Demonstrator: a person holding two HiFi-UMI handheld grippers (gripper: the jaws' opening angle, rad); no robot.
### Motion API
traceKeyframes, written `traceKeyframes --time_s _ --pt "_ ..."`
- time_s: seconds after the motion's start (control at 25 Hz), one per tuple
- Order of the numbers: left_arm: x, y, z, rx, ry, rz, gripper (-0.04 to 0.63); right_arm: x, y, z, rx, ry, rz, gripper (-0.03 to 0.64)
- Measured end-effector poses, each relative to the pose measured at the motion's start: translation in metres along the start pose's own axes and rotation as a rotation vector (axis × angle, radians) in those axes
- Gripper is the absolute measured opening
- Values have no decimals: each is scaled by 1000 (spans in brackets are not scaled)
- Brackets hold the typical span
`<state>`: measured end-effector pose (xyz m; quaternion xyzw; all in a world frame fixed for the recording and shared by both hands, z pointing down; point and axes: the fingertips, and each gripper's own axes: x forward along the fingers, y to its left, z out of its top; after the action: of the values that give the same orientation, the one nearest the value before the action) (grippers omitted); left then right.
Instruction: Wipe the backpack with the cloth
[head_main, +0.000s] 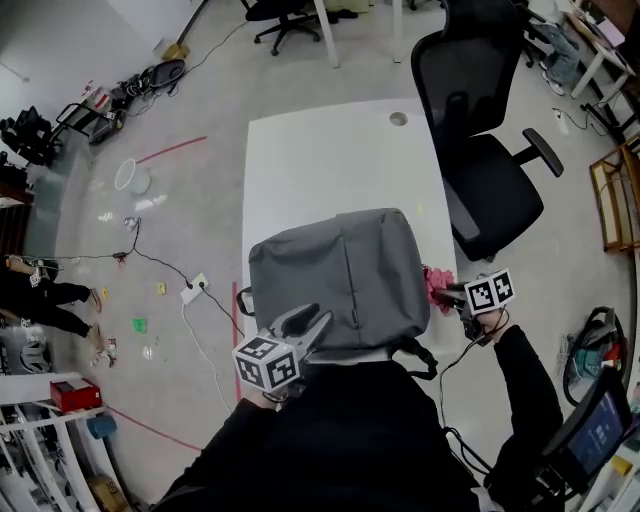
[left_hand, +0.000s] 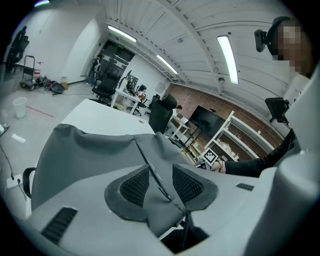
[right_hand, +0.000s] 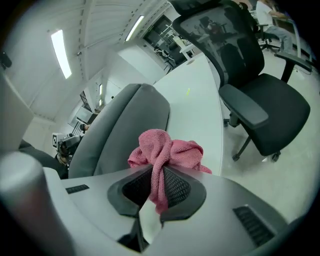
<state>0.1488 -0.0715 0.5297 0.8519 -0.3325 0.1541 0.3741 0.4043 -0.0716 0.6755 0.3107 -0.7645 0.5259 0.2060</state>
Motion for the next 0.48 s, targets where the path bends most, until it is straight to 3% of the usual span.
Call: traceKeyframes --time_s 0.36,0.48 --pt "2 -26 4 56 61 -129 160 -31 59 -128 95 61 -11 55" --pt "-9 -22 2 60 61 -150 160 -27 80 -146 114 25 -20 55"
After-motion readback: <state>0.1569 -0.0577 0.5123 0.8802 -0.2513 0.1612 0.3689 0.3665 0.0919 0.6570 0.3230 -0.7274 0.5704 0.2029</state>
